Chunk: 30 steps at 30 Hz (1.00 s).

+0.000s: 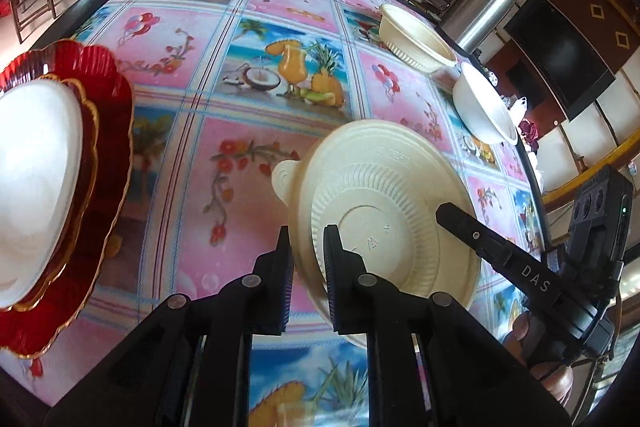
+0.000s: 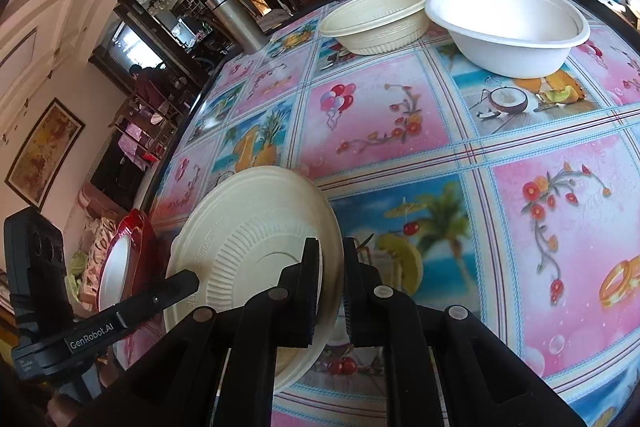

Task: Organize plates and bowls
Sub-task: 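Lift the cream handled bowl with the left tool toward the red plate stack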

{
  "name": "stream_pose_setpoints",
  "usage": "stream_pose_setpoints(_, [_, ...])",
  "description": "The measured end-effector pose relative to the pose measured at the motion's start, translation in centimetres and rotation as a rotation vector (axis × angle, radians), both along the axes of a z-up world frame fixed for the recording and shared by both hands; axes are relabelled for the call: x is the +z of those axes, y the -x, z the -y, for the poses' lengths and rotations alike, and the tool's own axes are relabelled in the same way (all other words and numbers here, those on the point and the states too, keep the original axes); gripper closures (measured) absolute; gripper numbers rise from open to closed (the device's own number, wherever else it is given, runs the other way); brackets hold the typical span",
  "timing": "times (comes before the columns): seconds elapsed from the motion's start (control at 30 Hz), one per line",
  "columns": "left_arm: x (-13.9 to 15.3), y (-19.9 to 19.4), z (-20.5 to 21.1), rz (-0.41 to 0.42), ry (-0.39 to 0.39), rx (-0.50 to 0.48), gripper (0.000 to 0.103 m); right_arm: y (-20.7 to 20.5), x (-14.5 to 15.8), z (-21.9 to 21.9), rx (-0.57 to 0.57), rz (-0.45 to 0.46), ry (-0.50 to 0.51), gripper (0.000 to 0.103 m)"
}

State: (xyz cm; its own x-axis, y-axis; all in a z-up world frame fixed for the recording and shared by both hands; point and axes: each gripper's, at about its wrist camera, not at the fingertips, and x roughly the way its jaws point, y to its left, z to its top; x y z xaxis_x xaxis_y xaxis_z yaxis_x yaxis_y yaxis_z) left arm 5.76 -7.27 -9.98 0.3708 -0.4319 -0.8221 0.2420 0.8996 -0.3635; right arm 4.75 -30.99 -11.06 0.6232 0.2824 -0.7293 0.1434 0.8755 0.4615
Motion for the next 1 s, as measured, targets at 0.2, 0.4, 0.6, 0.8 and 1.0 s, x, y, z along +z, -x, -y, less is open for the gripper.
stream_pose_setpoints(0.2, [-0.3, 3.4, -2.3, -0.002, -0.029, -0.007, 0.089, 3.3, 0.1, -3.3, 0.041, -0.034, -0.005, 0.092])
stream_pose_setpoints(0.4, [-0.4, 6.0, -5.4, -0.036, -0.007, 0.008, 0.088, 5.8, 1.4, -5.0, 0.093, -0.041, -0.056, 0.092])
stream_pose_setpoints(0.6, [2.1, 8.2, -9.9, -0.009, 0.037, 0.048, 0.088, 6.8, 4.2, -9.2, 0.166, -0.030, -0.022, 0.092])
stream_pose_setpoints(0.8, [5.8, 8.6, -13.9, 0.085, 0.005, 0.111, 0.088, 6.5, 7.0, -13.4, 0.259, 0.001, -0.048, 0.093])
stream_pose_setpoints(1.0, [6.4, 5.4, -17.4, 0.081, -0.024, 0.192, 0.088, 3.0, 8.1, -18.3, 0.315, 0.022, -0.067, 0.093])
